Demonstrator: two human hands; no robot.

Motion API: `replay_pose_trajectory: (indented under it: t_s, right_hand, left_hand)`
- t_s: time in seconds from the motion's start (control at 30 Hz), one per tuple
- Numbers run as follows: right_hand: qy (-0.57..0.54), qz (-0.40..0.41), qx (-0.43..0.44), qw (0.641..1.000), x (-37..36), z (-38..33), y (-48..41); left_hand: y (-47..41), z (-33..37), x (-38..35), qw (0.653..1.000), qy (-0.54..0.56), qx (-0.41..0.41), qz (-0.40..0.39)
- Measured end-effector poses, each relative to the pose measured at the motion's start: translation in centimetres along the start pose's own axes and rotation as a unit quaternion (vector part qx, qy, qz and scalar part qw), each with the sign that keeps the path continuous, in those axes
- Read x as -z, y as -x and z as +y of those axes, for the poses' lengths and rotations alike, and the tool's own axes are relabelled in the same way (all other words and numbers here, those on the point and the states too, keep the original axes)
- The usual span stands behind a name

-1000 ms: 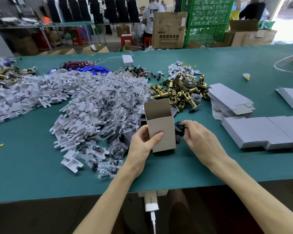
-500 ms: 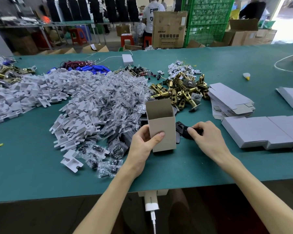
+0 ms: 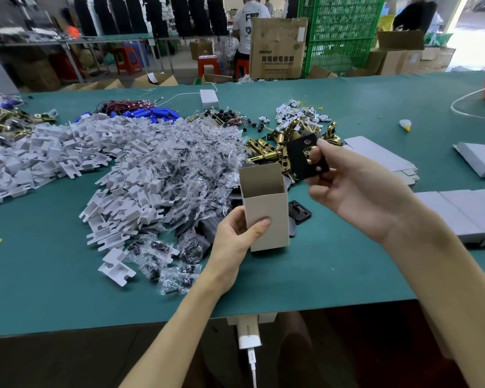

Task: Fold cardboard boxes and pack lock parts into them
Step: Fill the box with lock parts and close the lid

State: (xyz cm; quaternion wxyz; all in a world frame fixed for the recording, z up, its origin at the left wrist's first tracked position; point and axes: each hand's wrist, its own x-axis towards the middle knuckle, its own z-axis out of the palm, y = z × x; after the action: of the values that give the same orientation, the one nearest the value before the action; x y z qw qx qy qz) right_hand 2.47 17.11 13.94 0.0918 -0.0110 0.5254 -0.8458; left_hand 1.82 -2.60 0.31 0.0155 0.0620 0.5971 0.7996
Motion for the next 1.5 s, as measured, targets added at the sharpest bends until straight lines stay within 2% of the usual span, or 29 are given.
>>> replay_pose_trajectory:
  t_s: [0.03,0.1,0.17,0.2,0.3,0.43,0.53,0.63,0.77,0.93,1.13,1.27,1.33,1.43,1.5]
  right_hand:
    - [-0.023,-0.007,-0.012,1.000,-0.4,-0.2,0.0]
    - [0.008,-0.010,0.006,1.000,-0.8,0.2,-0.2]
    - [0.113,-0.002,0.066,0.991,-0.8,0.9,-0.4]
    - [0.191,0.007,0.105,0.976,-0.8,1.2,-0.4]
    - [0.408,0.031,0.206,0.889,-1.3,1.6,-0.8]
    - [0.558,0.050,0.267,0.784,-2.4,2.2,-1.6]
    - [0.615,0.064,0.304,0.725,-2.9,2.7,-2.5]
    - [0.685,0.060,0.329,0.647,-3.3,3.2,-3.3]
    - [0.699,0.042,0.387,0.600,-3.6,3.1,-3.4]
    - [0.760,-0.006,0.395,0.516,-3.4,3.0,-3.3]
    - [0.768,-0.047,0.415,0.486,-2.9,3.4,-2.6]
    - [0.743,0.007,0.446,0.500,-2.7,2.0,-2.8]
    - [0.742,0.014,0.459,0.489,-2.8,1.6,-2.9]
    - [0.759,-0.012,0.457,0.463,-3.0,2.0,-3.1]
    - [0.772,-0.041,0.437,0.460,-2.9,2.6,-3.3]
  left_hand:
    - [0.0,0.0,0.0,1.000,0.001,-0.001,0.000]
    - [0.0,0.0,0.0,1.000,0.002,-0.002,-0.001]
    - [0.1,0.0,0.0,1.000,0.002,-0.002,-0.004]
    - [0.1,0.0,0.0,1.000,0.002,-0.003,-0.006]
    - [0.0,-0.1,0.1,1.000,0.001,-0.002,-0.008]
    - [-0.2,-0.3,0.2,1.000,0.006,0.001,-0.008]
    - [-0.2,-0.2,0.1,1.000,0.006,0.000,-0.007]
    - [-0.1,-0.2,0.1,1.000,-0.003,0.002,-0.018]
    - [-0.1,-0.2,0.1,1.000,-0.011,0.000,-0.025]
    - [0.0,-0.1,0.1,1.000,-0.010,0.000,-0.027]
    - [0.1,0.1,0.0,1.000,-0.015,0.003,-0.022]
    - [0.1,0.1,-0.1,1.000,-0.015,0.001,-0.018]
    - [0.1,0.1,-0.1,1.000,-0.015,0.000,-0.019]
    - [0.1,0.1,-0.1,1.000,-0.013,0.001,-0.021]
    - [0.2,0.2,-0.2,1.000,-0.010,0.002,-0.022]
